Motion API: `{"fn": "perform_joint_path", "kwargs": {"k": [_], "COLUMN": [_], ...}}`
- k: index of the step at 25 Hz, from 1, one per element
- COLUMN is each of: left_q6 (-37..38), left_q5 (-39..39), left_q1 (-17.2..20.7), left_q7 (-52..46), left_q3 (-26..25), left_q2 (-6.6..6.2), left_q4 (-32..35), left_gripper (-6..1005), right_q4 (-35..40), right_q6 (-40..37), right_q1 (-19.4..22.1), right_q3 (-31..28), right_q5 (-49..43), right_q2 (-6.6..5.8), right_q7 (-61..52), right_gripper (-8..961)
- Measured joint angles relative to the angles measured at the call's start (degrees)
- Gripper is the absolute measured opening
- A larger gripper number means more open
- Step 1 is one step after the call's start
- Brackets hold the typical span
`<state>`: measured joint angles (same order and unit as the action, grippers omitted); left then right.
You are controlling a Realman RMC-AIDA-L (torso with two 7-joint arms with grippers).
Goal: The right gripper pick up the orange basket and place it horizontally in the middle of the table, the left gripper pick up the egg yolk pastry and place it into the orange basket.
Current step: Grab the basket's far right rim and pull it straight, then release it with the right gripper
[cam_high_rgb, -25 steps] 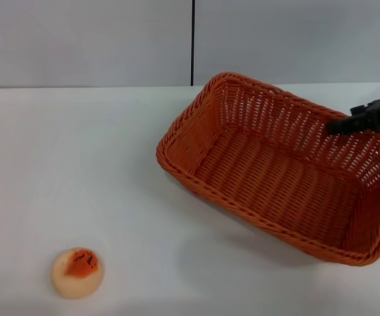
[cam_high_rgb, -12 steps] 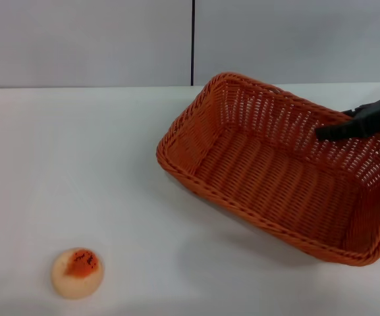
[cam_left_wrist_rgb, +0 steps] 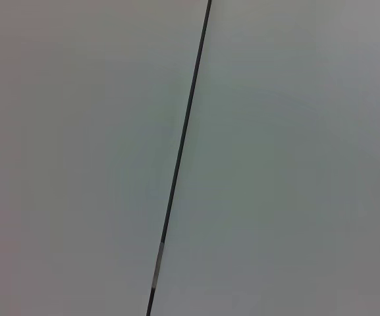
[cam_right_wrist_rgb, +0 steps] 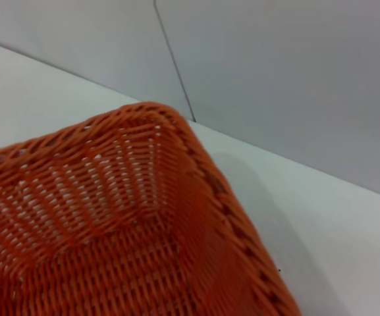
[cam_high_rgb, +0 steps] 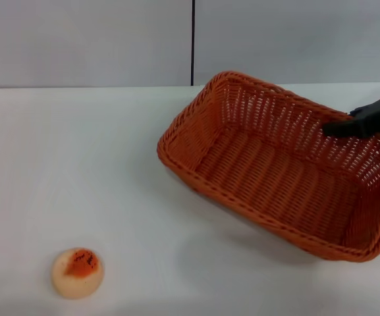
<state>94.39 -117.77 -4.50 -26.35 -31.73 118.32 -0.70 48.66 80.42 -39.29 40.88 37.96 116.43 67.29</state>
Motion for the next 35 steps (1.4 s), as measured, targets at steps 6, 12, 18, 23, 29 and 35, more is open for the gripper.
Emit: {"fn": "perform_joint_path", "kwargs": {"k": [6,12,18,23,29,35], "left_q6": [0.1,1.1,1.7,3.7,5.2,5.7], "left_q5": [0.0,0.0,0.0,0.0,0.0,0.0], "left_q1": [0.0,1.1,2.6,4.6,6.0,6.3], "left_q7": [0.0,0.0,0.0,0.0,0.0,0.2], "left_q3": [0.0,0.3,0.6,0.6,1.1,1.4], "left_q2": [0.06,0.06,0.0,0.01,0.1,0.13], "left_q4": [0.0,-0.1,-0.1,-0.1,-0.1,-0.1], "left_gripper": [801,801,800,799,798,798], "right_q4": [0.7,7.8,11.8,12.2,12.8,12.9], "right_q6": [0.8,6.7,9.7,10.1,9.7,8.8], "right_q1": [0.0,-0.4,-0.8,-2.5,-3.2,-3.5], "right_q3": [0.1,3.6,8.5,12.8,17.4,17.6], "right_q5": [0.0,0.0,0.1,0.1,0.1,1.6], "right_q2": [0.2,0.25,0.33,0.14,0.41,1.09], "right_q7": [1.2,7.5,14.6,20.4,28.4,38.0], "right_gripper": [296,242,197,182,180,190]}}
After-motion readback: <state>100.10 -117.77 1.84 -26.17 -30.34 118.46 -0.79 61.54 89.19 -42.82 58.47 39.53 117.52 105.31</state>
